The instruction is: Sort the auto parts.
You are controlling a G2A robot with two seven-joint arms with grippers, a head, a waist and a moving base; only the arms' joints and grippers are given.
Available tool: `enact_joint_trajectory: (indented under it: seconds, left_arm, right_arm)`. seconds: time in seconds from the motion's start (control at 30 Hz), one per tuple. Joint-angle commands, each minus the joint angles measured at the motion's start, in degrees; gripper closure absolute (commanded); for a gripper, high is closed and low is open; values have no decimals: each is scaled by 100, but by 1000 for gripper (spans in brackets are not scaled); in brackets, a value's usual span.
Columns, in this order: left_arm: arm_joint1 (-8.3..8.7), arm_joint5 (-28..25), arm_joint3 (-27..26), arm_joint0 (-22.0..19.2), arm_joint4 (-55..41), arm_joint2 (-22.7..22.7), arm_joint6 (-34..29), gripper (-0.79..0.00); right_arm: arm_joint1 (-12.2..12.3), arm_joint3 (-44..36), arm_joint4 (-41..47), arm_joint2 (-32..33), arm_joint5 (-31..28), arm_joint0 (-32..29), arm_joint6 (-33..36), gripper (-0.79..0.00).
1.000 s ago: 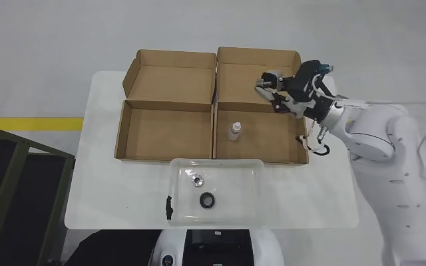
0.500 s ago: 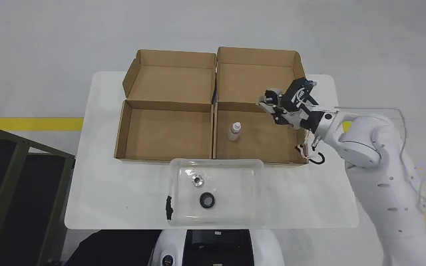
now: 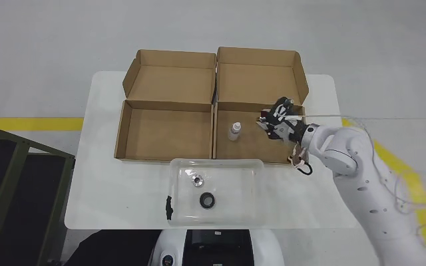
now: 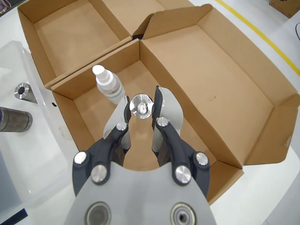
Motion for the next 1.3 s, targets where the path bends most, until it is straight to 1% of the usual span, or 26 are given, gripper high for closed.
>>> enact_joint_trajectory:
  seconds: [0.0, 0.17, 0.37, 0.57, 0.77, 0.8, 0.87, 0.93, 0.97, 1.0, 1.03, 1.17, 1.27]
  left_arm:
    - [0, 0, 0, 0, 0, 0, 0, -785]
    - [0, 0, 0, 0, 0, 0, 0, -785]
    - [0, 0, 0, 0, 0, 0, 0, -785]
    - [0, 0, 0, 0, 0, 0, 0, -785]
    - [0, 0, 0, 0, 0, 0, 0, -785]
    - [0, 0, 0, 0, 0, 0, 0, -785]
    - [0, 0, 0, 0, 0, 0, 0, -785]
    - [0, 0, 0, 0, 0, 0, 0, -785]
    - [0, 0, 0, 0, 0, 0, 0, -785]
    - [0, 0, 0, 0, 0, 0, 0, -785]
    - [0, 0, 0, 0, 0, 0, 0, -785]
    - [0, 0, 0, 0, 0, 0, 0, -785]
    - [0, 0, 0, 0, 0, 0, 0, -785]
  right_arm:
    - [-9, 71, -45, -65, 32, 18, 21, 0]
    - [-42, 232, -188, -274, 141, 112, 204, 0]
    - [-111, 535, -430, -629, 271, 388, 541, 0]
    - [-191, 902, -422, -914, 301, 649, 708, 0]
    - [-251, 1100, -422, -1114, 303, 811, 845, 0]
    - [-261, 1127, -421, -1144, 310, 837, 867, -71]
    - [-281, 1169, -410, -1200, 315, 885, 891, -243]
    - [-298, 1204, -409, -1245, 323, 925, 919, -459]
    - [-306, 1217, -409, -1267, 323, 944, 933, -591]
    - [-314, 1234, -400, -1283, 332, 958, 939, -662]
    - [-321, 1243, -394, -1300, 331, 972, 948, -785]
    - [-328, 1118, -394, -1275, 350, 993, 872, -785]
    - [-297, 818, -385, -1117, 369, 912, 768, -785]
